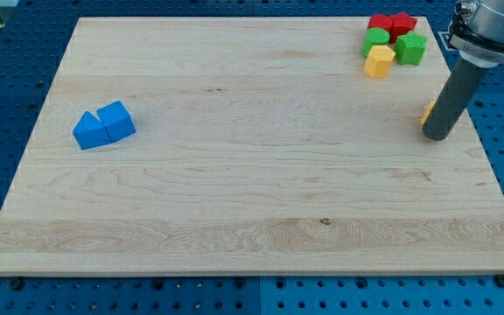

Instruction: Move away from the yellow heart

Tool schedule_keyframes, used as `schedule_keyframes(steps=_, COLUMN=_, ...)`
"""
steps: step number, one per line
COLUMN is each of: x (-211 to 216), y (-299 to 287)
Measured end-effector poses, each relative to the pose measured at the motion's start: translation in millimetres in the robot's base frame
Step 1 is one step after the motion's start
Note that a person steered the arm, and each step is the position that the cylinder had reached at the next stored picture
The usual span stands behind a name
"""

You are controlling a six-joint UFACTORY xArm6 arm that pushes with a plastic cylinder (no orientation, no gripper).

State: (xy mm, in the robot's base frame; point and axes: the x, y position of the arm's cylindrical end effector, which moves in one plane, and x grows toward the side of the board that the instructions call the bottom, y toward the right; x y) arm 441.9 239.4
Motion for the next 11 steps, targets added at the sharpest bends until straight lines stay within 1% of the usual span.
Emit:
schedule_keyframes(steps=1, x=-12.8, y=3.1)
schedule_keyframes(steps=2, x=-12.1, y=4.2)
schedule_keyframes(steps=3, x=-9.4, y=17.6)
schedule_keyframes(steps=4, x=-15.0, y=43.4)
schedule_keyframes(steps=5, x=-32.5, y=43.7)
schedule_keyframes(steps=7, x=-26.5, y=40.5)
schedule_keyframes(steps=9, x=-32.3, y=38.6)
schedule_keyframes(steps=10, x=-50.8, y=36.7)
schedule_keyframes(steps=11, x=-58.9, y=36.5)
